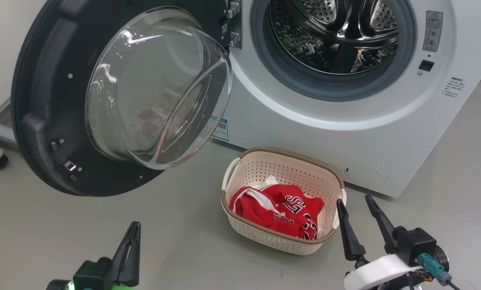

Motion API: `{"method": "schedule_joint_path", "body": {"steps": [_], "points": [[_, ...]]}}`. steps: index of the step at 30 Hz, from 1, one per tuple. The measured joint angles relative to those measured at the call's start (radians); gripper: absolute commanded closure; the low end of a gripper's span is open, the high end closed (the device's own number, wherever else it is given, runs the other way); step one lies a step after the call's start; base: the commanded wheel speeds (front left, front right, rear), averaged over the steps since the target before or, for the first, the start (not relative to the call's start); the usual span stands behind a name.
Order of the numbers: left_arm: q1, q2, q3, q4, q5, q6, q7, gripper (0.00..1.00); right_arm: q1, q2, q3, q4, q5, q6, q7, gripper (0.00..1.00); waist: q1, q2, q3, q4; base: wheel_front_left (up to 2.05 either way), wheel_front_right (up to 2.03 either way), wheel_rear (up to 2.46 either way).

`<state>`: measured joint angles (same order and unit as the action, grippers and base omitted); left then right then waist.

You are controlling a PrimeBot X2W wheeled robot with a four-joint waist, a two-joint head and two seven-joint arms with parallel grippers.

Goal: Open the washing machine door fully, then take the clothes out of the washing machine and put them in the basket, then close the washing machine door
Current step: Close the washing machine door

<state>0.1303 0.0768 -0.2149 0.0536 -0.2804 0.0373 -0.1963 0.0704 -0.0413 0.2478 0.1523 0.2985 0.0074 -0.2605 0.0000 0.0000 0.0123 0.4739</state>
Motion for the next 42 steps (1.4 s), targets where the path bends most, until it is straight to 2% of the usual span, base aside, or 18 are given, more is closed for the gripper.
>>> {"method": "schedule_joint_path", "body": {"steps": [5,9,15,19,21,22,27,33,38,42], "points": [[0.000,-0.001,0.000,-0.002,-0.031,-0.009,0.000,1.00,0.000,0.000,0.002,0.000,0.003,-0.001,0.000,0.00,0.0000,0.0000,0.002,-0.001,0.00,0.00,0.00],[0.000,-0.007,0.003,-0.012,-0.096,-0.037,-0.003,1.00,0.000,0.000,0.003,0.000,0.003,-0.001,0.000,0.00,0.0000,0.0000,0.003,-0.003,0.00,0.00,0.00],[-0.001,-0.032,0.043,-0.067,-0.406,-0.113,-0.008,1.00,0.000,0.000,0.002,0.000,0.003,-0.002,0.000,0.00,0.0000,0.0000,0.004,-0.004,0.00,0.00,0.00],[-0.002,-0.031,0.055,-0.125,-0.649,-0.142,-0.007,1.00,0.000,0.000,0.002,0.000,0.003,-0.002,0.000,0.00,0.0000,0.0000,0.008,-0.005,0.00,0.00,0.00],[-0.001,-0.030,0.038,-0.169,-0.775,-0.146,-0.016,1.00,-0.001,0.000,0.004,0.001,0.003,-0.002,0.000,0.00,0.0000,0.0000,0.011,-0.005,0.00,0.00,0.00],[-0.001,-0.030,0.038,-0.169,-0.775,-0.146,-0.016,1.00,-0.001,0.000,0.004,0.001,0.003,-0.002,0.000,0.00,0.0000,0.0000,0.011,-0.005,0.00,0.00,0.00],[-0.001,-0.030,0.001,-0.282,-1.018,-0.150,-0.035,1.00,-0.002,0.000,-0.001,0.001,0.003,-0.002,0.000,0.00,0.0000,0.0000,0.014,-0.007,0.00,0.00,0.00],[-0.050,-0.031,0.095,-0.374,-1.289,-0.157,-0.035,1.00,-0.002,0.000,-0.003,0.001,0.003,-0.002,0.000,0.00,0.0000,0.0000,0.016,-0.006,0.00,0.00,0.00],[-0.114,-0.028,0.215,-0.438,-1.305,-0.157,-0.029,1.00,-0.003,0.000,-0.006,0.000,0.003,-0.002,0.000,0.00,0.0000,0.0000,0.018,-0.004,0.00,0.00,0.00],[-0.152,0.034,0.311,-0.450,-1.308,-0.157,-0.024,1.00,-0.003,0.000,-0.008,0.001,0.003,-0.002,0.000,0.00,0.0000,0.0000,0.020,-0.003,0.00,0.00,0.00]]}}
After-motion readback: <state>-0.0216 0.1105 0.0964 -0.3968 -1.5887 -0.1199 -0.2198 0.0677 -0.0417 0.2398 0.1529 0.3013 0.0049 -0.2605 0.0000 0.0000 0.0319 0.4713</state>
